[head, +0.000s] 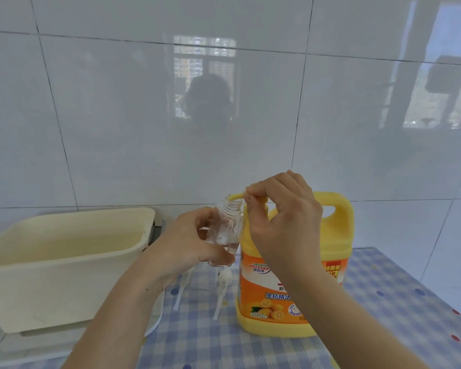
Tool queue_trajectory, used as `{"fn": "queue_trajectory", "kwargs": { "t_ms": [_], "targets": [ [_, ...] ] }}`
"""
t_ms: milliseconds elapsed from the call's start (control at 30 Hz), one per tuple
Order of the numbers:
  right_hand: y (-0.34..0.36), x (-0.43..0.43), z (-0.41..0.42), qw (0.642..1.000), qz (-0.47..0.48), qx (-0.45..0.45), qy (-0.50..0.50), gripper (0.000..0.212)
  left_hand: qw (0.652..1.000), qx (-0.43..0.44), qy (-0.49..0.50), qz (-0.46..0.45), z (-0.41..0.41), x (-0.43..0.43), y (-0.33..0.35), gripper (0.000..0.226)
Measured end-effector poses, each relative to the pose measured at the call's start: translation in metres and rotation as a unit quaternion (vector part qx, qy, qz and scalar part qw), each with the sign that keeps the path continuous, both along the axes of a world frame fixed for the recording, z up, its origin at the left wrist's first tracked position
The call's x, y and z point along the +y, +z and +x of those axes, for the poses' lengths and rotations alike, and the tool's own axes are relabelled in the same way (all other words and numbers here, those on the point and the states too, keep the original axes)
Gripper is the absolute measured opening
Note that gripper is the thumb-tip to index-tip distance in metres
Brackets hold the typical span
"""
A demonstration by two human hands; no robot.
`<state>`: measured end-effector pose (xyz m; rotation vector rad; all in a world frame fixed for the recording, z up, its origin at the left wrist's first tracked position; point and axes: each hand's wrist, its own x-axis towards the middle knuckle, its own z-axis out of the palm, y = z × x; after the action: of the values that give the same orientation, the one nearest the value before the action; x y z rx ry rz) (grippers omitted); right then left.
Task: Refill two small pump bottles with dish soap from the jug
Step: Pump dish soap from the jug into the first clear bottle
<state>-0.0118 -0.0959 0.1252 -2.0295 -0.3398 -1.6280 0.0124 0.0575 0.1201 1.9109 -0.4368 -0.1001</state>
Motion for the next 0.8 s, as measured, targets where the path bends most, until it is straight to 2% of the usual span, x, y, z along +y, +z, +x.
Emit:
{"fn": "queue_trajectory", "kwargs": {
  "t_ms": [600,800],
  "targets": [
    [0.001,0.002,-0.001,1.0,0.001,0.0,-0.012,0.011,1.0,0.003,-0.005,-0.008,-0.002,-0.001,0.001,0.053],
    [0.019,0.005,-0.001,1.0,0.02,-0.006,-0.02,0.014,0.999,0.016,-0.014,-0.047,-0.004,-0.001,0.006,0.057]
  ]
}}
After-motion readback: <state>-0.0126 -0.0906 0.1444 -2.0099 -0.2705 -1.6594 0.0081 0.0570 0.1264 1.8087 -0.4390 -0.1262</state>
